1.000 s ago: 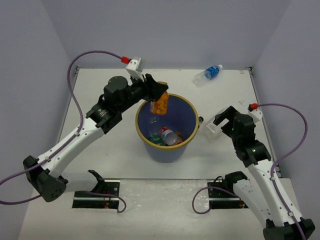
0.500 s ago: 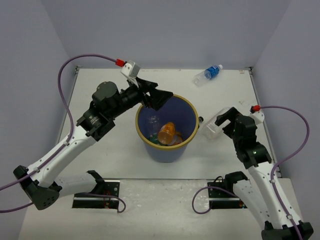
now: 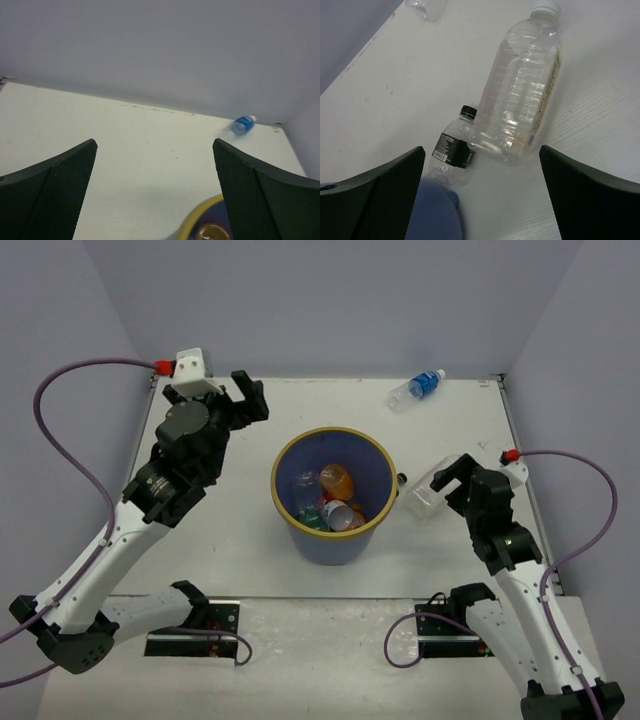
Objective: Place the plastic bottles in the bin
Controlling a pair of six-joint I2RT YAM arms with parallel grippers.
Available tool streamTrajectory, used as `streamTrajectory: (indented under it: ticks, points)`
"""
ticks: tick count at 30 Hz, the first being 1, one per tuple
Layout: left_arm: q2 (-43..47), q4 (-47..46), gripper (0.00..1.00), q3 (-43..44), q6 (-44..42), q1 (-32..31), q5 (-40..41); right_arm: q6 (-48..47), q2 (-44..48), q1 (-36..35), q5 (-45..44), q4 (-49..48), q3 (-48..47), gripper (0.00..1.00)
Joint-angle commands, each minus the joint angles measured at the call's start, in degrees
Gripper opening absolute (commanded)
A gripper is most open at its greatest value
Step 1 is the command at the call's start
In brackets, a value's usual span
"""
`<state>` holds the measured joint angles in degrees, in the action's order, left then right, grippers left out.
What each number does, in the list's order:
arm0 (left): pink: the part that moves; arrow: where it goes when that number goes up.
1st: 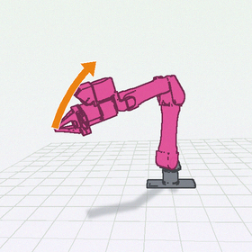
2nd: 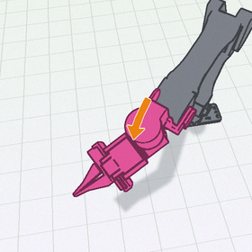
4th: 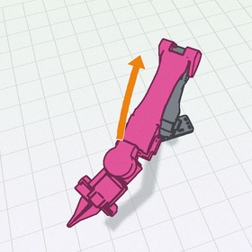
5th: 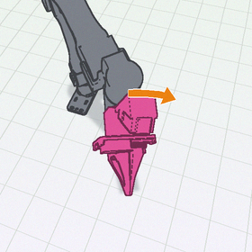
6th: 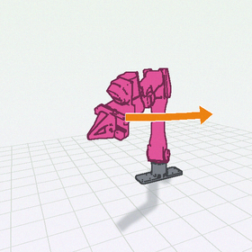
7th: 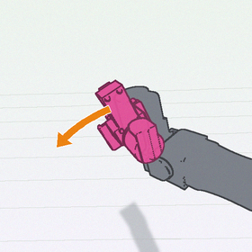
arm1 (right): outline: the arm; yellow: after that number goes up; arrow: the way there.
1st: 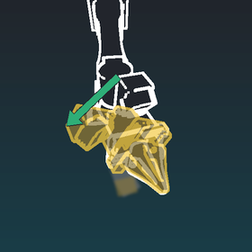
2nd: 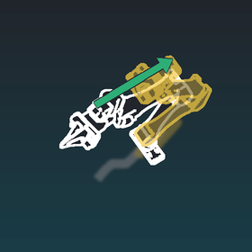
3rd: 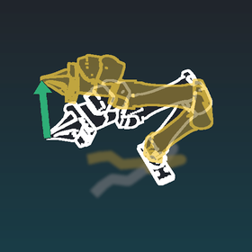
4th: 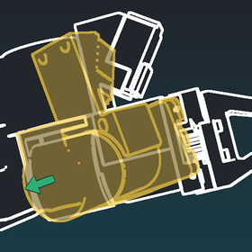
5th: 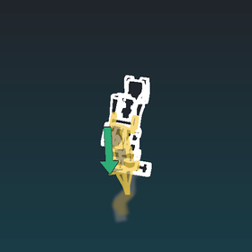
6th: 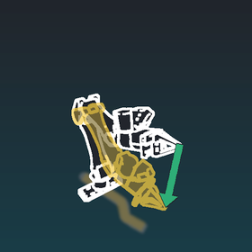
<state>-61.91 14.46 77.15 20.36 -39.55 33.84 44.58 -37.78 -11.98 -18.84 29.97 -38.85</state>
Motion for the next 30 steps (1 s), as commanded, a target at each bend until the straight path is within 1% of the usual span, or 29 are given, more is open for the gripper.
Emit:
streamTrajectory:
  ticks: [1, 2, 3, 7, 10, 15, 18, 21, 24, 26, 30]
  points:
    - [5.37, 5.16, 1.00, -6.77, 3.04, 9.75, 8.24, -0.51, -2.40, 0.90, 0.20, -0.13, -0.21, 0.99]
    - [6.80, 4.81, 1.00, -9.31, 4.37, 12.35, 7.01, -0.50, -3.02, 1.00, 0.33, -0.12, -0.33, 0.99]
    - [8.25, 4.99, 1.00, -12.30, 5.50, 13.52, 6.46, -0.59, -3.82, 1.07, 0.36, -0.17, -0.47, 0.99]
    - [9.54, 8.29, 1.00, -18.65, 11.40, 16.53, 6.97, -1.25, -7.02, 2.13, -0.51, -0.17, -1.37, 0.99]
    - [9.91, 10.09, 1.00, -21.46, 13.98, 16.69, 7.18, -2.16, -10.70, 3.69, -0.20, -0.17, -2.40, 0.99]
    - [13.74, 9.54, 1.00, -25.02, 15.20, 16.76, 7.21, -4.67, -19.23, 7.06, 5.20, -2.63, -5.09, 0.99]
    - [16.24, 9.35, 1.00, -26.21, 15.37, 16.69, 7.53, -5.56, -24.26, 7.49, 7.46, -2.91, -8.14, 0.99]
    - [20.91, 8.56, 1.00, -29.37, 16.95, 16.62, 9.95, -4.83, -32.34, 7.74, 7.66, -4.12, -11.18, 0.99]
    - [23.44, 7.61, 1.00, -31.06, 16.90, 16.69, 10.63, -3.16, -37.74, 8.03, 7.68, -4.13, -12.62, 0.99]
    - [24.63, 7.44, 1.00, -31.50, 16.91, 16.69, 10.80, -2.05, -40.96, 8.27, 7.36, -4.04, -12.81, 0.99]
    - [24.50, 7.02, 1.00, -31.68, 16.57, 16.69, 10.62, 0.13, -43.78, 8.36, 5.49, -3.95, -12.23, 0.99]
